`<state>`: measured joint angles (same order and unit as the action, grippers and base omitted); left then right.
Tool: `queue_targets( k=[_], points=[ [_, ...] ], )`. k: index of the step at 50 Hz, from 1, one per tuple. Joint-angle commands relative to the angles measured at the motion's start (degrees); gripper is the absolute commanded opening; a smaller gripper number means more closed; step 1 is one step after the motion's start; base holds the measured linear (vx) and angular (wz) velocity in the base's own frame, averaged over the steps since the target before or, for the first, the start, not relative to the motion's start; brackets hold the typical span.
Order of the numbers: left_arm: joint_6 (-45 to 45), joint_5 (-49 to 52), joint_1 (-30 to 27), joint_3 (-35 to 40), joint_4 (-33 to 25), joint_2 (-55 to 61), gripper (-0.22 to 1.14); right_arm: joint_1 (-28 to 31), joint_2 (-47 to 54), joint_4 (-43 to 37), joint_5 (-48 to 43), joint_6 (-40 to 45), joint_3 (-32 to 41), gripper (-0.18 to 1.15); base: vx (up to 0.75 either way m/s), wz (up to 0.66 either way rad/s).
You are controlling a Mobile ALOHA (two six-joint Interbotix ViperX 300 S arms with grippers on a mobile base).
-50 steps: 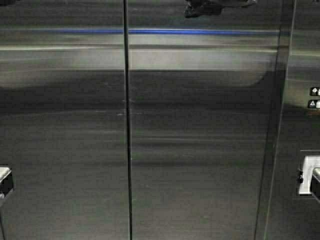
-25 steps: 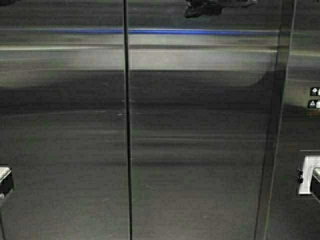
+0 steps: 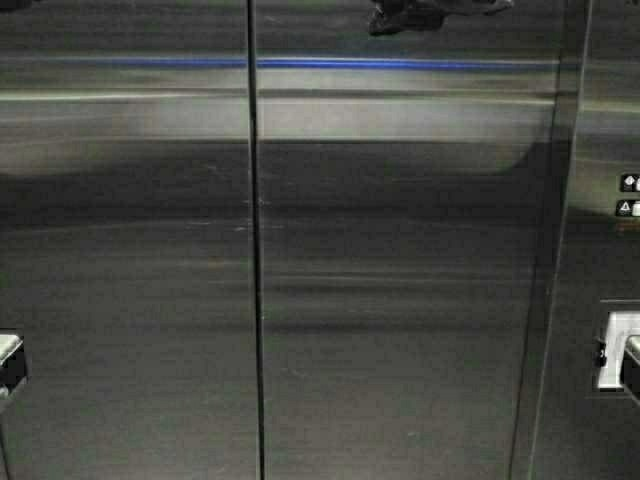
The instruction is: Navigate to elevator, push the call button, then enter the elevator
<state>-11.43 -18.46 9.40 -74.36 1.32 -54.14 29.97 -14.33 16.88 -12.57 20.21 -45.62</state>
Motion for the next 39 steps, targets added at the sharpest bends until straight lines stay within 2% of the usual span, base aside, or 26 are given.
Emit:
queue_targets(
  k=[1,12,39],
  points=[
    [-0.44,-0.35,0.00,0.70,0.00,0.26,0.03,0.18,-0.88,0.44,-0.18,-0.18,0.70,0.06,0.00,0.00],
    [0.26,-0.18,-0.09,0.70,0.35,0.26,0.03,0.18,-0.97,5.10,-0.18,0.00,0.70,0.06,0.00,0.00],
    [0.62,1.76,0.00,1.41,0.26,0.26,0.03,0.09,-1.05,3.43,8.79,1.05,3.87,0.06,0.00,0.00]
  ],
)
